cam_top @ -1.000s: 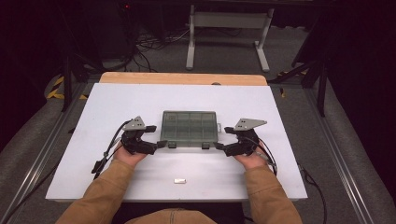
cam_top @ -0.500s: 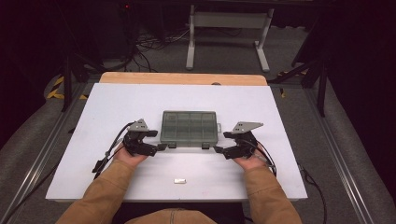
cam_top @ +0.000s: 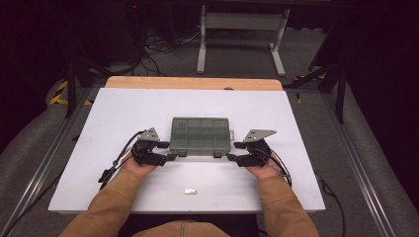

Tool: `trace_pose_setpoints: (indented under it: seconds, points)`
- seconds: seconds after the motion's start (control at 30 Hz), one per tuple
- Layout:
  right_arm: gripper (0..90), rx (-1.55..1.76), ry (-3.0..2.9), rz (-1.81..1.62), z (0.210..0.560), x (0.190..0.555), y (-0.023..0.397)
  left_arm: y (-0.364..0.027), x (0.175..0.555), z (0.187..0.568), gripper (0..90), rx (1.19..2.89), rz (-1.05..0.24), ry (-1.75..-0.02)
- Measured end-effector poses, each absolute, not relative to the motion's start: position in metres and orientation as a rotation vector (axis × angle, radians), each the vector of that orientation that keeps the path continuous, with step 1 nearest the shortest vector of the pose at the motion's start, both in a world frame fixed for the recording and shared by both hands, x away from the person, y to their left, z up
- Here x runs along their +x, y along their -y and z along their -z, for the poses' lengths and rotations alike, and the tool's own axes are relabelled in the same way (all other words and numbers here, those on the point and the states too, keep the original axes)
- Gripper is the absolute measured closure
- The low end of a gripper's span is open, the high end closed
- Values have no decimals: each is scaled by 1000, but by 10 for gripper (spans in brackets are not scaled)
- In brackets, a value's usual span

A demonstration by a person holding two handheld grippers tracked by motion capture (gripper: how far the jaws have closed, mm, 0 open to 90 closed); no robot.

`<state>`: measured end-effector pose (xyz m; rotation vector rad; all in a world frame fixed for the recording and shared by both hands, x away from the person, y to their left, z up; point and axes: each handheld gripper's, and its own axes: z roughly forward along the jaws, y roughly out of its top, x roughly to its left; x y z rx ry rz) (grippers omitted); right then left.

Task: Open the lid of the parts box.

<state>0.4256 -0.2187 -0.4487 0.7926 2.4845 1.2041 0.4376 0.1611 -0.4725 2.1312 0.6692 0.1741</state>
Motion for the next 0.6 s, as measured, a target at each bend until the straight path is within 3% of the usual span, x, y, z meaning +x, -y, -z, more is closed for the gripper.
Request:
trace_pose_setpoints:
  seconds: [0.33,0.6]
  points:
    - [563,782,-2492,-1184,450,427,217,-160,438,473,492,2156,-187,-674]
    - [607,775,-2497,-1167,451,428,216,-159,438,474,578,2175,-222,-687]
